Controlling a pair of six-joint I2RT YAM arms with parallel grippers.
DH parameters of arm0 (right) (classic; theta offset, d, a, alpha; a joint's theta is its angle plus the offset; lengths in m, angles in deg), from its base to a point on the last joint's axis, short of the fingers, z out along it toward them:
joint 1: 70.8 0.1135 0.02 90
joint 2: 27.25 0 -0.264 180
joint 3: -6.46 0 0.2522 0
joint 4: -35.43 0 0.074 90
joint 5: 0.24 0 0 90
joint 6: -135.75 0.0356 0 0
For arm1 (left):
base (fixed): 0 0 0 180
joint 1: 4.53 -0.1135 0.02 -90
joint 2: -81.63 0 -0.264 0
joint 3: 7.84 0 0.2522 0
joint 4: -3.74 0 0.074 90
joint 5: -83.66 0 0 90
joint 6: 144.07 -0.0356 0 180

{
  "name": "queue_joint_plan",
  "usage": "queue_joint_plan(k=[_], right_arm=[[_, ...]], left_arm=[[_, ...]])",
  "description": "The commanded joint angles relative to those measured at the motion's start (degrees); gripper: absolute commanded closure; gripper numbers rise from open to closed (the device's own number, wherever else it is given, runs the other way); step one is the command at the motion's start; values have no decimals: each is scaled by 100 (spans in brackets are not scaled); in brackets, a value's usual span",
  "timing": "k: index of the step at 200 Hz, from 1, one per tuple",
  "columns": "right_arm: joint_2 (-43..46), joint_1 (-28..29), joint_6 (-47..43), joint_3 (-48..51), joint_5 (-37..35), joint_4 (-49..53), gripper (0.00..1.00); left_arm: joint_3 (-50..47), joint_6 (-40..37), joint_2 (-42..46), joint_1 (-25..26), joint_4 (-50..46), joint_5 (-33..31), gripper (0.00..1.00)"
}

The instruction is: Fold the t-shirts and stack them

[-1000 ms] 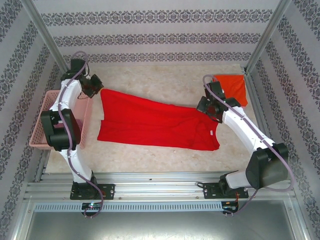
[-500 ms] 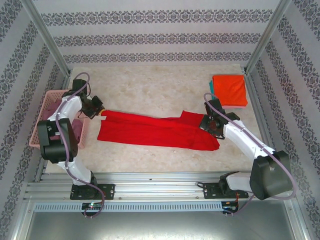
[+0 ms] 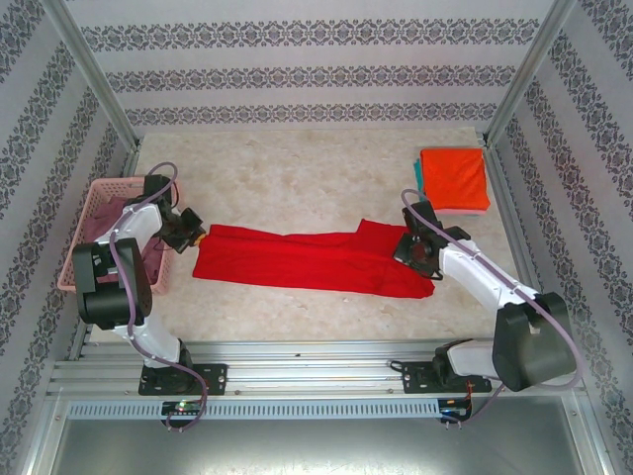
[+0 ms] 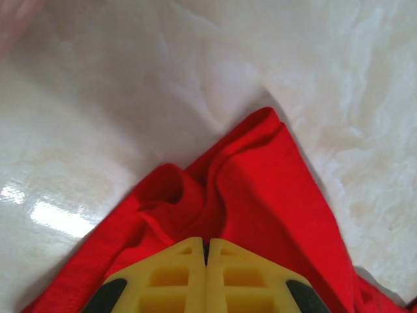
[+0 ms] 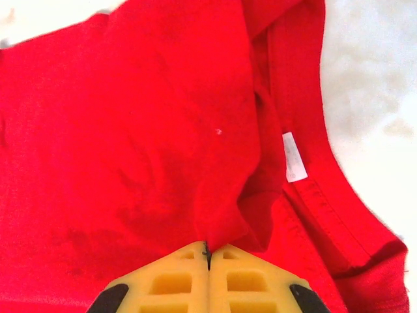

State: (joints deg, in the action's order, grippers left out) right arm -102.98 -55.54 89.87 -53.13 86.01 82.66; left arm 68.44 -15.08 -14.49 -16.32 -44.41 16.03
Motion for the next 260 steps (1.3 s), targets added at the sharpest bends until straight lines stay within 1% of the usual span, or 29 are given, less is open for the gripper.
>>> queue_joint_plan(k=[1, 47, 97, 144, 184, 203, 210, 224, 239, 248, 260], right_arm=[[-130, 95, 146, 104, -13, -25, 100], [-293, 153, 220, 179, -55, -23, 100], [-384, 171, 227, 221, -137, 55, 100], [-511, 225, 263, 233, -99, 52, 100], [-440, 249, 264, 197, -123, 89, 100], [-311, 266, 218, 153, -120, 93, 100], [-236, 287, 173, 128, -122, 106, 95], [-21, 377, 74, 62, -264, 132, 73], [242, 479, -83, -28, -455, 151, 56], [356, 523, -192, -99, -565, 151, 48], [411, 556, -311, -231, -626, 135, 43]], left_arm=[[-62, -100, -17, -86, 205, -82, 100], [-311, -132, -21, -91, 216, -285, 100], [-587, -75, -74, -95, 314, -298, 100], [-619, -16, -205, -95, 389, -251, 100], [-740, -5, -86, -95, 377, -219, 100], [-812, 19, 32, -95, 350, -232, 94], [-820, 25, 82, -93, 326, -249, 90], [-818, 25, 247, -87, 231, -345, 77], [-716, 7, 511, -32, 51, -573, 61], [-628, -24, 662, 29, -49, -712, 53], [-502, -40, 805, 116, -154, -767, 46]])
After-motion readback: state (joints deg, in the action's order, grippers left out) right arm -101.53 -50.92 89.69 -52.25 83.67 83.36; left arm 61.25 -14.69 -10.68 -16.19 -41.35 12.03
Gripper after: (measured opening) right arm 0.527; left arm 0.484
